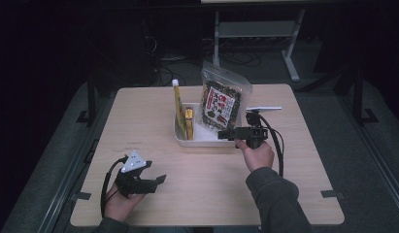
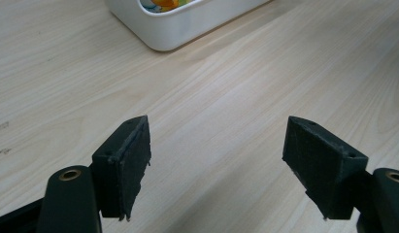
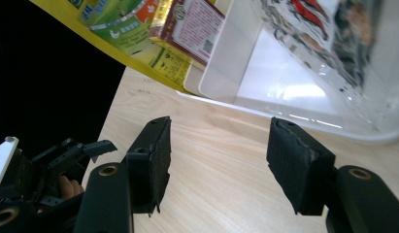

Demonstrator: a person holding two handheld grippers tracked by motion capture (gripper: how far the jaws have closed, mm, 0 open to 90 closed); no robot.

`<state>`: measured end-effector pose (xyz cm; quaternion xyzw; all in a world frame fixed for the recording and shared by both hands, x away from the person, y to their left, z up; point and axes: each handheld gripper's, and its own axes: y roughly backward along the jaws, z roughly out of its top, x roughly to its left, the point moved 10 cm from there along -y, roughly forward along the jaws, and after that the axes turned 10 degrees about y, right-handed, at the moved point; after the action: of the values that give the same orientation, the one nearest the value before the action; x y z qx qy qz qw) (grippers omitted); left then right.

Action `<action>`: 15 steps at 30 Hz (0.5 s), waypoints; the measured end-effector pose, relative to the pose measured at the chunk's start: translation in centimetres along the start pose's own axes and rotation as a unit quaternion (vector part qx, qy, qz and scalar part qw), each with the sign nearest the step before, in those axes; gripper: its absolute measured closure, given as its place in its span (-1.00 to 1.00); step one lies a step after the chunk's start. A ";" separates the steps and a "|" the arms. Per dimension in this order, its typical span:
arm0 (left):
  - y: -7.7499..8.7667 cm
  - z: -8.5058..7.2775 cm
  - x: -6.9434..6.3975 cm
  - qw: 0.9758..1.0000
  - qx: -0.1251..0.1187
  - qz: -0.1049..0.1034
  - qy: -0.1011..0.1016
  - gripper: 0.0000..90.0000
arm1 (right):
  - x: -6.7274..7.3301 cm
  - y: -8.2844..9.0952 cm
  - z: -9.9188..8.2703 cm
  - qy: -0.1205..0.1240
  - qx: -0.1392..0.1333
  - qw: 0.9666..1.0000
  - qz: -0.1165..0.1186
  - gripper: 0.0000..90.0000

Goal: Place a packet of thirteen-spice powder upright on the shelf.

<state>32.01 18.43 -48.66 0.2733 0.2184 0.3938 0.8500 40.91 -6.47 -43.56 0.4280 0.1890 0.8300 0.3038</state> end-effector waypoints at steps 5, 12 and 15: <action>0.0 0.0 0.0 1.000 0.000 0.000 0.000 -0.45 | -0.8 0.4 -0.7 -0.005 0.001 1.000 0.000 -0.09; 0.0 0.0 0.0 1.000 0.000 0.000 0.000 -0.45 | -1.6 1.1 -1.6 -0.011 0.002 1.000 -0.001 -0.10; 0.0 0.0 0.0 1.000 0.000 0.000 0.001 -0.45 | -2.0 1.4 -2.0 -0.015 0.000 1.000 -0.001 -0.10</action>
<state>31.99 18.39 -48.69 0.2734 0.2190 0.3938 0.8498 39.66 -8.97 -45.12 0.4404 0.1851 0.8228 0.3078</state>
